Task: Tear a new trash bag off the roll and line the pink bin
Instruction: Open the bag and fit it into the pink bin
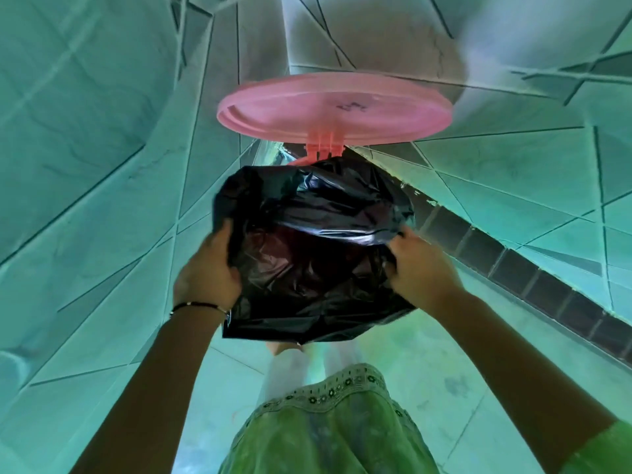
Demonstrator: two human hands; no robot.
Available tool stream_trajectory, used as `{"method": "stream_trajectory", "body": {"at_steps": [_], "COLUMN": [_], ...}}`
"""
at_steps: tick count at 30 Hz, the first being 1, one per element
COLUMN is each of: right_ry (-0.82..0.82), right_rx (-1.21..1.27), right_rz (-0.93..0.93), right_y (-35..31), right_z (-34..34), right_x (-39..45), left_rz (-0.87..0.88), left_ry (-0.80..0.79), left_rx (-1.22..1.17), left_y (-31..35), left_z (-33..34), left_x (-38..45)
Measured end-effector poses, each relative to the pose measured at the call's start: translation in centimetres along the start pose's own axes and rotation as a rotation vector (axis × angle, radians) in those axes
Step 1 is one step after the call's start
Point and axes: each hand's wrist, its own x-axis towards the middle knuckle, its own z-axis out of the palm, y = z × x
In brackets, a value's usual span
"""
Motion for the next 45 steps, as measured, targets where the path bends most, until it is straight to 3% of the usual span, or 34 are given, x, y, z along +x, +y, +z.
{"method": "stream_trajectory", "body": {"at_steps": [2,4,6,9,13,17,19,22,25,27,29,34,36,38,43,45], "right_ry": [0.126,0.168,0.074,-0.125,-0.259,-0.118,0.024,0.239,0.28,0.225,0.116,-0.091,-0.1,-0.038,0.225,0.221], "right_rx": [0.165,0.359,0.534,0.78,0.706,0.692,0.683,0.64,0.574,0.544,0.56,0.438,0.397,0.462,0.525,0.477], "right_rz": [0.255,0.435,0.405,0.219,-0.102,-0.169,-0.078,0.218,0.444,0.485,0.398,-0.117,-0.168,-0.095,0.384,0.369], "right_y": [1.3,2.0,0.7,-3.3,-6.3,-4.8,-2.9,0.7,3.8,4.1,2.7,-2.3,-2.9,-2.3,3.1,3.1], "right_z": [-0.6,-0.4,0.6,2.3,3.8,3.4,3.2,2.6,2.8,3.3,4.2,6.7,7.0,6.8,5.5,5.4], "right_x": [1.0,2.0,2.7,3.0,3.7,3.9,4.3,4.9,5.2,5.3,5.2,5.1,5.4,5.8,7.0,7.6], "left_rz": [-0.105,-0.102,-0.062,0.017,0.11,-0.049,-0.052,0.117,0.23,0.224,0.145,-0.134,-0.159,-0.137,-0.065,-0.066], "left_ry": [0.113,0.119,0.053,-0.007,0.015,0.187,0.182,-0.003,-0.212,-0.27,-0.261,-0.051,-0.059,-0.1,-0.111,-0.058], "left_rx": [-0.059,-0.059,-0.068,-0.136,-0.202,-0.236,-0.2,-0.152,-0.081,-0.027,-0.034,-0.008,0.02,0.027,-0.05,-0.075], "left_y": [-0.9,-1.1,-0.1,1.7,3.2,3.4,3.3,4.6,5.9,6.6,6.3,0.6,-1.1,-1.3,1.3,1.5], "left_z": [-0.5,-0.4,0.7,3.4,5.2,3.9,3.6,4.4,6.3,7.0,6.8,4.2,4.0,4.3,5.9,6.2], "left_x": [0.7,0.5,-0.3,-1.0,-0.8,0.1,0.5,0.4,1.4,2.4,3.3,5.6,5.6,5.0,4.1,4.3]}}
